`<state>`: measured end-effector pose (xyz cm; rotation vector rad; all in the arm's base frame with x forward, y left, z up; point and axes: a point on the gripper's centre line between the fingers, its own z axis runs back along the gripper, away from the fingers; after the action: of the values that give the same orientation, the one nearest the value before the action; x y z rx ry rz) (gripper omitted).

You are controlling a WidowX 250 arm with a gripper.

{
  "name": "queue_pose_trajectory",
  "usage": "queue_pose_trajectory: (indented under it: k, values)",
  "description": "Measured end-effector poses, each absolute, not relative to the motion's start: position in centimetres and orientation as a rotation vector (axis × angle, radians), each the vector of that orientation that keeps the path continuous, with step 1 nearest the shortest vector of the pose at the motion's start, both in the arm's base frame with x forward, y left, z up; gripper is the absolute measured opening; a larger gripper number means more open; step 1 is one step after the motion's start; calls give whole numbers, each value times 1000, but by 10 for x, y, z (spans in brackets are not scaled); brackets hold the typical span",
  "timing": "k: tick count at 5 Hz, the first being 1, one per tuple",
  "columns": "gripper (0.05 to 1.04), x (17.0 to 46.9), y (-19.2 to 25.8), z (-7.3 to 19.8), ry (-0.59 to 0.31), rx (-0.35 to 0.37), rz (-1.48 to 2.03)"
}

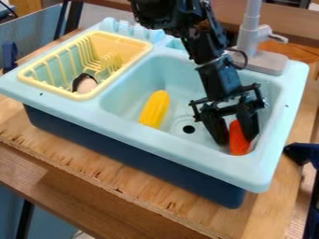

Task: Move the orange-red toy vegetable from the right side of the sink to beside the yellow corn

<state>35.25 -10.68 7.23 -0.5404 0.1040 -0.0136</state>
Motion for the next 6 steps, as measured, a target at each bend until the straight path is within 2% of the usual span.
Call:
queue_pose_trajectory:
  k: [1,2,3,4,5,6]
  values:
    - [540,348,-103,70,95,-546,20]
    - [539,347,-101,70,98,-539,32]
    - [539,337,-85,83,92,-431,40]
    - [539,326,-65,119,52,-234,69]
    - [539,330,-56,130,72,-25,83]
    - [539,335,-62,111,124,-45,34]
